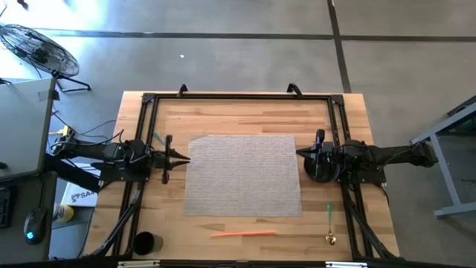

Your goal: Pick & Place Utensil

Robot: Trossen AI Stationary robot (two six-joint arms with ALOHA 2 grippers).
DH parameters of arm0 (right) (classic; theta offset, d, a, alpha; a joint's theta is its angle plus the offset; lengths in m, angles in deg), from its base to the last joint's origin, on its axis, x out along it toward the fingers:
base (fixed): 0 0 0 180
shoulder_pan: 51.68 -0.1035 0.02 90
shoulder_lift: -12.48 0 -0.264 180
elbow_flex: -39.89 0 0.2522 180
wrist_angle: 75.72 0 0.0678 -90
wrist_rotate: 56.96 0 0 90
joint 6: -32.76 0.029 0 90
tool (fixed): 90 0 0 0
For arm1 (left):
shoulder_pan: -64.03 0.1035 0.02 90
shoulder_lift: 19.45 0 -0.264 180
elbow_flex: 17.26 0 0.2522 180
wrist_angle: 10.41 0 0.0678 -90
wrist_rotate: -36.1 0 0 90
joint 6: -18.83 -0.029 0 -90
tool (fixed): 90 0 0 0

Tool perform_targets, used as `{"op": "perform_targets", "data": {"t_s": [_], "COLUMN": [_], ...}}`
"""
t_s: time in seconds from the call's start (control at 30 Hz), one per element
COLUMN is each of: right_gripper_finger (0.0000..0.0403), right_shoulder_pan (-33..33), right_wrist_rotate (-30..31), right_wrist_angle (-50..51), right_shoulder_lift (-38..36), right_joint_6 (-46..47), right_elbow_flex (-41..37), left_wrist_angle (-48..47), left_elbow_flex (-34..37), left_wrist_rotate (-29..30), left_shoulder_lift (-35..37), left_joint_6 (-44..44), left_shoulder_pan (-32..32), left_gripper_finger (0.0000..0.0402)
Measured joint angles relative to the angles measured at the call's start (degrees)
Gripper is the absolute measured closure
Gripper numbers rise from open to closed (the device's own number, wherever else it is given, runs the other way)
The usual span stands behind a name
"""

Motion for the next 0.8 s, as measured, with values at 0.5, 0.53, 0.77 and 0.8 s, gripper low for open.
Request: {"op": "perform_targets", "data": {"t_s": [0.5, 0.53, 0.77, 0.8], "right_gripper_finger": [0.0391, 0.0391, 0.0391, 0.0391], "right_shoulder_pan": [0.0, 0.0, 0.0, 0.0], "right_wrist_rotate": [0.0, 0.0, -2.1, -2.2], "right_wrist_angle": [-0.4, -0.8, -11.5, -13.1], "right_shoulder_lift": [0.0, 0.0, 0.0, 0.0], "right_joint_6": [-5.8, -5.8, 2.7, 3.8], "right_elbow_flex": [0.0, 0.0, 0.0, 0.0], "left_wrist_angle": [0.0, 0.0, 0.0, 0.0], "left_elbow_flex": [0.0, 0.0, 0.0, 0.0], "left_wrist_rotate": [0.0, 0.0, 0.0, 0.0], "left_shoulder_lift": [0.0, 0.0, 0.0, 0.0], "left_joint_6": [0.0, 0.0, 0.0, 0.0], "left_shoulder_pan": [0.0, 0.0, 0.0, 0.0], "left_gripper_finger": [0.0362, 0.0362, 0.0362, 0.0362]}}
